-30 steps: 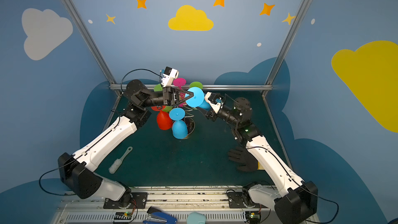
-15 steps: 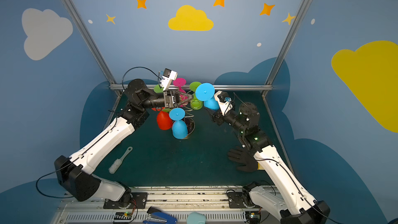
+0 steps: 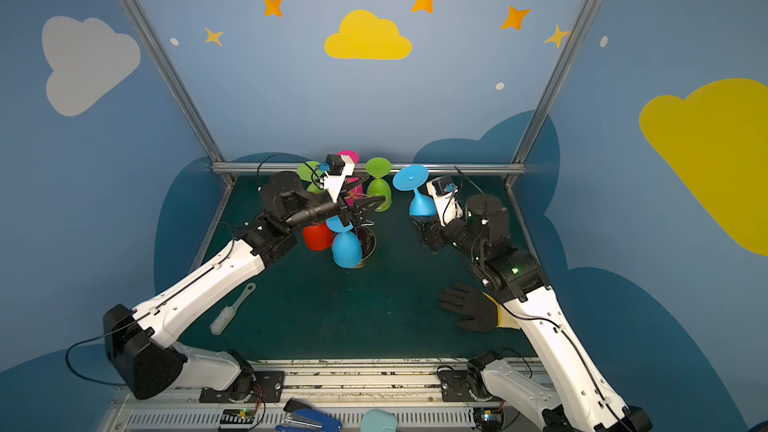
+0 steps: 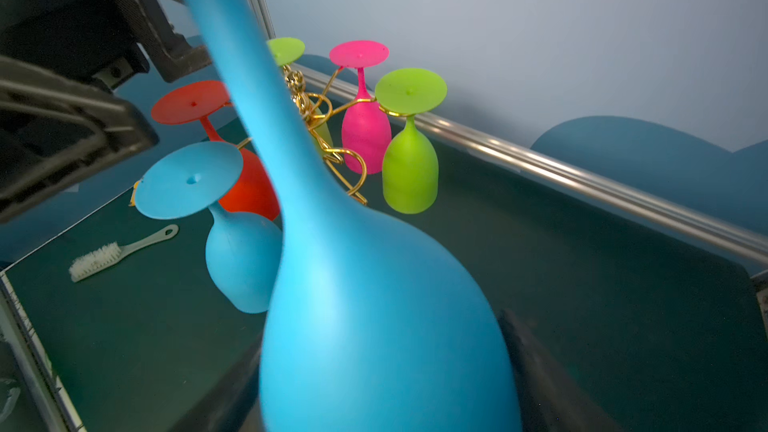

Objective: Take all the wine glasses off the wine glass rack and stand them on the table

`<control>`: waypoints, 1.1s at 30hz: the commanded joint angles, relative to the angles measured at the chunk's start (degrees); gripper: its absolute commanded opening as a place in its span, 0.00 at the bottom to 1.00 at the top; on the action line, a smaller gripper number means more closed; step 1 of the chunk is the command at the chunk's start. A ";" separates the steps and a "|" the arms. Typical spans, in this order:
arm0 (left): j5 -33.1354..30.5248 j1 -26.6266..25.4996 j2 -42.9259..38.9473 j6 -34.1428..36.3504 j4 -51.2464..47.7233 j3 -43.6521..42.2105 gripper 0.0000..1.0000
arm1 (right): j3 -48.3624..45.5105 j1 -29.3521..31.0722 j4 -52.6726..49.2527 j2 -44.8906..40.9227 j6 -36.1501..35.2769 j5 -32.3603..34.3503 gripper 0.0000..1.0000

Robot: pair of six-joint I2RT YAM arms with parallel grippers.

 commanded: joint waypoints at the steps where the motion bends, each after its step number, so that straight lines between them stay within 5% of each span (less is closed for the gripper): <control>1: -4.85 -1.31 0.30 13.77 5.36 -0.38 0.78 | 2.32 0.59 -4.86 0.83 1.18 0.01 0.20; 19: -5.17 -4.25 1.89 21.96 5.14 0.19 0.69 | 6.42 3.37 -10.02 5.25 1.42 -1.79 0.16; 33: -4.63 -4.58 2.02 24.24 3.02 0.63 0.43 | 7.55 6.23 -12.00 7.87 1.00 -0.88 0.14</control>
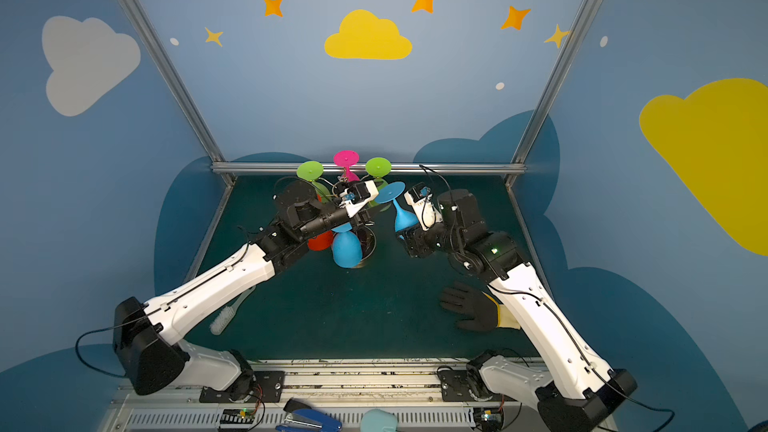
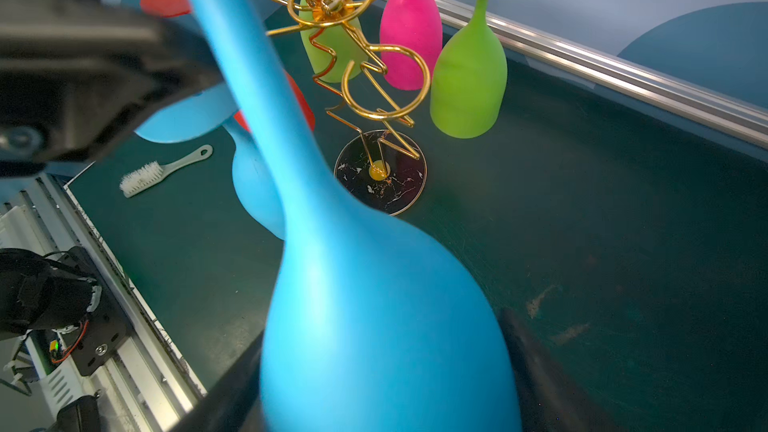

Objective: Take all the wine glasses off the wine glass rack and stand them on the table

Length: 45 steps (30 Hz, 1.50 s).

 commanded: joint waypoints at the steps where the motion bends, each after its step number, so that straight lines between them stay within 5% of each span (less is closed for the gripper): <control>1: 0.18 -0.15 0.49 0.96 -0.59 1.76 0.39 | 2.46 0.83 -0.98 0.36 0.01 -0.37 0.14; 4: 0.01 -0.23 0.55 1.30 0.01 1.51 0.18 | 2.86 1.08 -1.27 0.65 0.05 -0.37 0.14; 9: -0.66 -0.40 0.10 1.48 0.96 0.91 0.15 | 2.84 1.32 -1.00 0.93 0.37 -0.50 0.16; 15: -4.19 -0.47 -0.76 0.14 2.16 -0.04 0.06 | 2.20 1.20 2.10 -0.23 1.69 -2.27 0.65; 20: -7.38 -0.49 -2.14 -4.04 1.77 -1.60 0.03 | -1.13 0.68 10.53 -4.03 2.25 -3.73 0.81; 33: -13.53 0.06 -4.91 -21.77 -3.79 -3.08 0.03 | -7.27 -7.35 25.59 -18.52 8.15 -12.52 0.85; 40: -7.46 4.07 -5.38 -33.47 -7.58 -1.59 0.03 | -13.26 -11.45 21.84 -27.07 10.46 -8.43 0.73; 45: -4.39 5.09 -6.14 -35.44 -7.23 -1.88 0.03 | -17.17 -12.83 22.13 -28.32 12.99 -10.11 0.63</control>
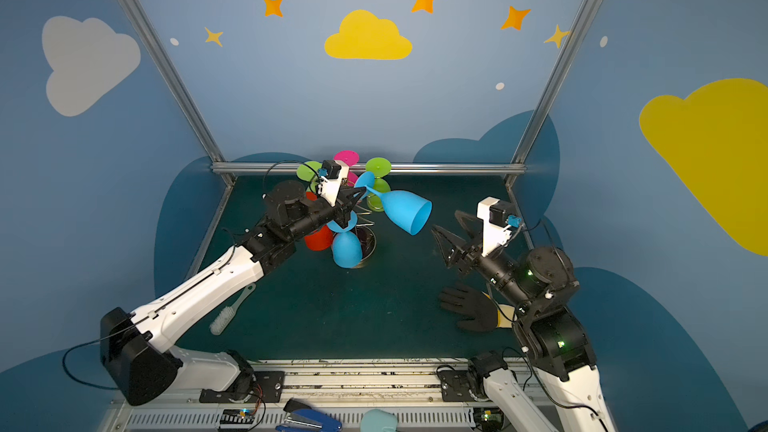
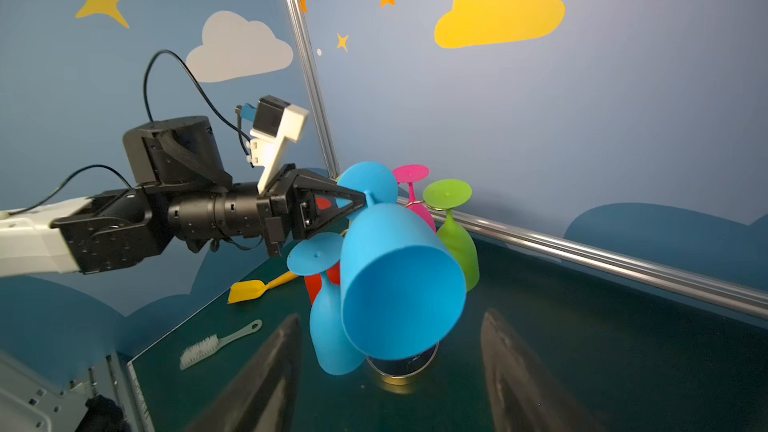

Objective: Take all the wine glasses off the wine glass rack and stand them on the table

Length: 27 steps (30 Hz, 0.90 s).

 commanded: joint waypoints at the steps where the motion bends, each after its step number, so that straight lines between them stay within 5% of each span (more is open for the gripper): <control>1: 4.10 0.21 -2.32 -3.83 -0.21 1.37 0.03 | -2.26 -0.70 -0.10 0.91 2.66 -1.09 0.62; 9: 10.89 0.28 -2.43 -4.64 -0.08 1.30 0.03 | -2.86 -1.22 4.98 6.46 4.29 -7.22 0.55; 20: 10.52 0.28 -2.34 -3.34 -0.36 1.20 0.03 | -0.75 -1.33 8.94 11.60 6.80 -12.61 0.08; 27: 9.39 0.33 -2.33 -3.07 0.21 1.11 0.07 | 0.96 -1.33 6.39 12.40 7.07 -9.95 0.00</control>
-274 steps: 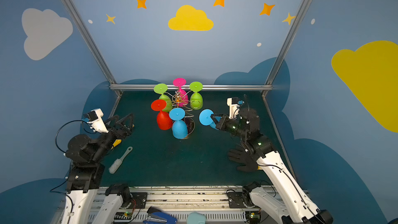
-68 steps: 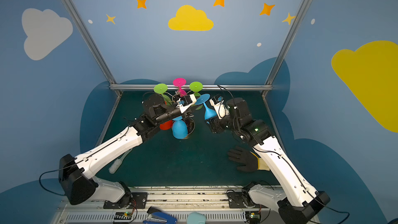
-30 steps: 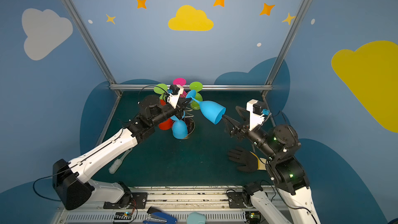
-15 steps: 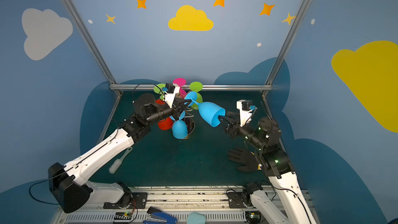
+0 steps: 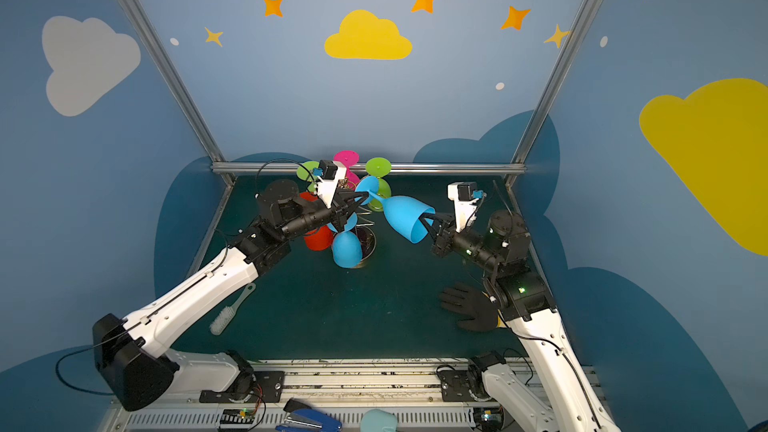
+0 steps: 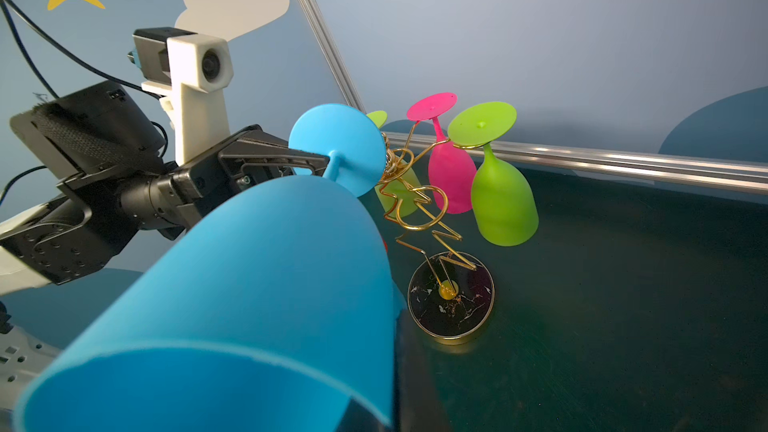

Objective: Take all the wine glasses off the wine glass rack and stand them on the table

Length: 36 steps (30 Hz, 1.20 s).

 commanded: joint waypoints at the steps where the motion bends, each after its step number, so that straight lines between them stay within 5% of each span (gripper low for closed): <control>1: 0.58 -0.15 -0.97 -0.25 1.05 1.05 0.11 | 2.37 -0.01 0.51 -0.38 -0.24 0.24 0.00; 6: -1.73 -0.08 -1.31 -0.60 0.55 1.05 0.63 | 3.89 0.02 -0.69 -0.84 -0.42 1.85 0.00; 14: -11.13 1.74 -5.92 -1.76 1.42 -2.44 0.88 | 9.77 -0.28 -13.34 -2.03 -6.45 11.44 0.00; 24: -20.48 6.35 -20.30 -2.90 6.76 -13.53 0.99 | 21.30 -0.46 -35.03 6.33 -16.81 33.40 0.00; 36: -32.36 9.33 -34.23 -1.01 1.34 -22.33 0.99 | 36.75 -0.43 -41.39 32.93 -21.10 38.41 0.00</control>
